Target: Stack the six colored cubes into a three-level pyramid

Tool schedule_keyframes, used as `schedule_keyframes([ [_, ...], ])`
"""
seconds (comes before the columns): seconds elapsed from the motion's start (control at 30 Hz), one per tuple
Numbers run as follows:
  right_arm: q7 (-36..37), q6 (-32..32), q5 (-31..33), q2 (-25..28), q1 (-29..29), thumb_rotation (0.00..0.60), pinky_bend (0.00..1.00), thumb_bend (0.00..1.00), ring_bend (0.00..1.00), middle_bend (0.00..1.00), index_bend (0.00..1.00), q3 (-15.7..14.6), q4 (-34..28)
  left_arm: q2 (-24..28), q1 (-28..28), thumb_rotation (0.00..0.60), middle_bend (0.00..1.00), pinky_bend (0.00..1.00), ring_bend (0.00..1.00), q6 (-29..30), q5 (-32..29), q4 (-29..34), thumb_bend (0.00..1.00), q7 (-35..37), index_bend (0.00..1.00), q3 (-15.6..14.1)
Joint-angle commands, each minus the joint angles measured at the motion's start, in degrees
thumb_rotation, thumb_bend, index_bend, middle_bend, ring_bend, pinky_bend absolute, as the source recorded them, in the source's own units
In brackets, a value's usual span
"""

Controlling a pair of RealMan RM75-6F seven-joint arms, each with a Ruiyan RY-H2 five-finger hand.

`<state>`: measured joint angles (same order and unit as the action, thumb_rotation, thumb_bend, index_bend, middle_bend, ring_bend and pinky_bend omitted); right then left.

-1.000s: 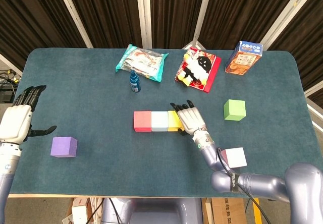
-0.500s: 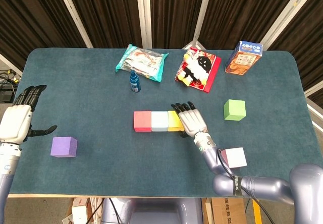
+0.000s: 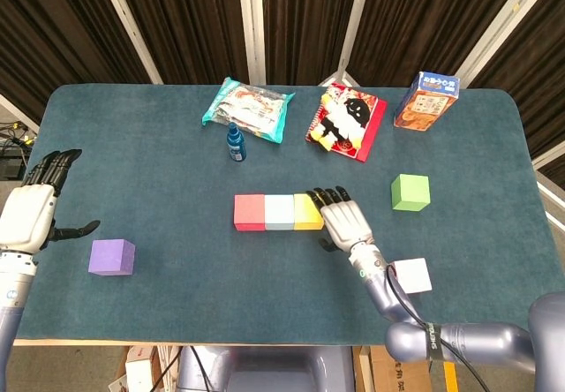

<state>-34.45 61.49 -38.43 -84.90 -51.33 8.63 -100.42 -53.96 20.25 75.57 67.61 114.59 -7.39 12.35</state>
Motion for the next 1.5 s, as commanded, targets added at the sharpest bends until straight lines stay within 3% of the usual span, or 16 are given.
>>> schedule_keyframes([
  [0.03,-0.2,0.5,0.2,0.4,0.5,0.600,0.00,0.33,0.08,0.09,0.00,-0.3,-0.6,0.1,-0.1,0.600,0.05,0.11,0.04,0.1,0.0,0.1,0.14,0.1,0.00,0.1],
  [0.57,0.7,1.3,0.5,4.5,3.5,0.600,0.00,0.33,0.07,0.09,0.00,-2.0,-3.9,-0.1,0.0,0.600,0.05,0.11,0.04,-0.2,0.0,-0.1,0.14,-0.4,0.00,-0.2],
  [1.5,-1.2,-1.2,3.5,0.7,2.5,0.600,0.00,0.33,0.07,0.09,0.00,-2.7,-0.6,-0.3,-0.1,0.600,0.05,0.11,0.04,-0.4,0.2,-0.1,0.14,0.0,0.00,-0.3],
])
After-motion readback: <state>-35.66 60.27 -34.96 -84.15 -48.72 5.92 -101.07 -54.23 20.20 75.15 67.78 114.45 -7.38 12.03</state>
